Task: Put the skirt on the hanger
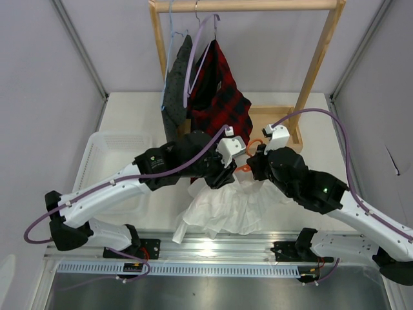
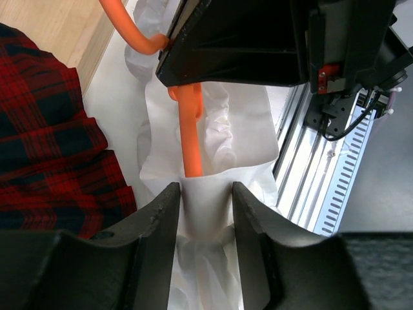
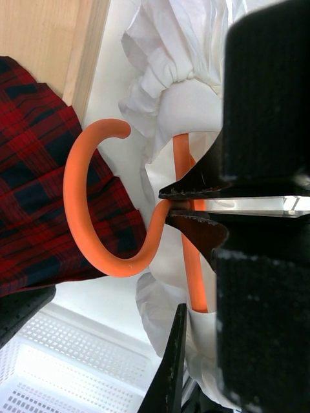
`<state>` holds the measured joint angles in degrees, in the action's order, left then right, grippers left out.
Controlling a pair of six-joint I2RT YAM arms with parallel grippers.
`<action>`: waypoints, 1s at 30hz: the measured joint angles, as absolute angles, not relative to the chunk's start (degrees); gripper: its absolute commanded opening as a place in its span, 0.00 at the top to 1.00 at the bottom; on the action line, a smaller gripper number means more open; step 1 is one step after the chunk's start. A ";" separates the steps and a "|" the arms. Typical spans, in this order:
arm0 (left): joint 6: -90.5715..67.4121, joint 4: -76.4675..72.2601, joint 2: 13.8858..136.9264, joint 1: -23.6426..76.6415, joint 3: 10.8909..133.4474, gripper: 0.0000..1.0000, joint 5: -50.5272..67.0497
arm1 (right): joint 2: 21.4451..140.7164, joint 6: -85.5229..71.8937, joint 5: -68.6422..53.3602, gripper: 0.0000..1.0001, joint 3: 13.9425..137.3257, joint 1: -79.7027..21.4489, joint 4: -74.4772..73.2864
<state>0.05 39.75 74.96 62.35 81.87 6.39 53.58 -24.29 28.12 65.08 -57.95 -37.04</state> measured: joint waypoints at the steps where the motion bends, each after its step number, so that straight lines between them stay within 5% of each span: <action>1: 0.03 39.53 75.13 62.35 81.87 0.65 6.39 | 53.58 -24.29 28.12 1.00 65.08 -57.95 -37.26; 13: 0.05 36.75 76.84 62.30 81.84 0.87 5.87 | 52.29 -24.16 28.53 1.00 65.41 -57.89 -39.75; 18: 0.23 35.16 76.88 62.28 81.25 0.57 7.11 | 52.27 -23.94 28.67 1.00 65.45 -57.87 -39.88; 22: 0.43 33.26 76.86 62.37 80.34 0.51 8.29 | 52.27 -23.92 27.66 1.00 65.93 -57.95 -39.59; 24: 0.62 33.15 76.86 62.37 80.16 0.55 8.21 | 52.27 -23.92 27.33 1.00 66.24 -57.95 -39.24; 30: 1.50 33.04 76.84 62.30 79.88 0.90 7.31 | 52.25 -23.90 26.83 1.00 66.89 -57.95 -39.33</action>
<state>1.50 33.04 76.84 62.30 79.88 7.31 52.25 -23.90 26.83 66.89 -57.95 -39.33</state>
